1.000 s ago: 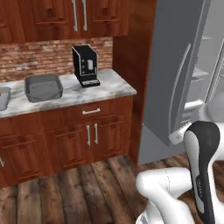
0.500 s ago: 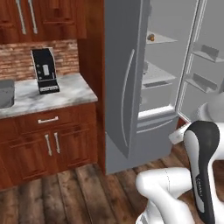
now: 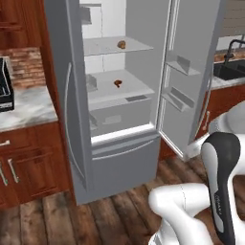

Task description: Place one mushroom and one chicken drumstick in each tupperware on the nearby counter, to pack two identical lunches.

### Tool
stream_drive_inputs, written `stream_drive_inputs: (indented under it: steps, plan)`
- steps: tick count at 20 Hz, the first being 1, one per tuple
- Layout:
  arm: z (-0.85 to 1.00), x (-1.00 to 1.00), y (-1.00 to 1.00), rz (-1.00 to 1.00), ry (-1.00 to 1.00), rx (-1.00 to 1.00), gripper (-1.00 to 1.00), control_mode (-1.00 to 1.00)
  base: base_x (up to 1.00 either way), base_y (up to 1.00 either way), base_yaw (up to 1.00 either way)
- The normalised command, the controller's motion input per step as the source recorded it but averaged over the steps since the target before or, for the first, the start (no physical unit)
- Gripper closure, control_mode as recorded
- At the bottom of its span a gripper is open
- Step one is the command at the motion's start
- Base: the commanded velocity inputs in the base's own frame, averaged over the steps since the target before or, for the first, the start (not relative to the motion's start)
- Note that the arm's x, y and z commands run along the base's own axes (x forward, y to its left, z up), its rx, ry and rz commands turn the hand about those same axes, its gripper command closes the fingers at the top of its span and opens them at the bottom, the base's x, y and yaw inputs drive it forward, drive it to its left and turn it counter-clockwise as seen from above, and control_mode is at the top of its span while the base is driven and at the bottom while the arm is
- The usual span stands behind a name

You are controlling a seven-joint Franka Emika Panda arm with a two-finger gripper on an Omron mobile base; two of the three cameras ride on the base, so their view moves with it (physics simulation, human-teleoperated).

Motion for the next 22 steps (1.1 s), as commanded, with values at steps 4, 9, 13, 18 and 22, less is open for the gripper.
stream_drive_inputs:
  steps: [4,9,13,18,22]
  plan:
    - [0.00,0.00,0.00,0.00,0.00,0.00,-1.00,1.00,0.68,-0.64,0.00]
    - [0.00,0.00,0.00,0.00,0.00,0.00,-1.00,1.00,0.83,-0.04,0.12]
    - [0.00,0.00,0.00,0.00,0.00,0.00,-1.00,1.00,0.72,0.00,0.14]
    - [0.00,0.00,0.00,0.00,0.00,0.00,-1.00,1.00,0.42,-0.13,0.02]
    - [0.00,0.00,0.00,0.00,0.00,0.00,-1.00,1.00,0.28,-0.27,0.00]
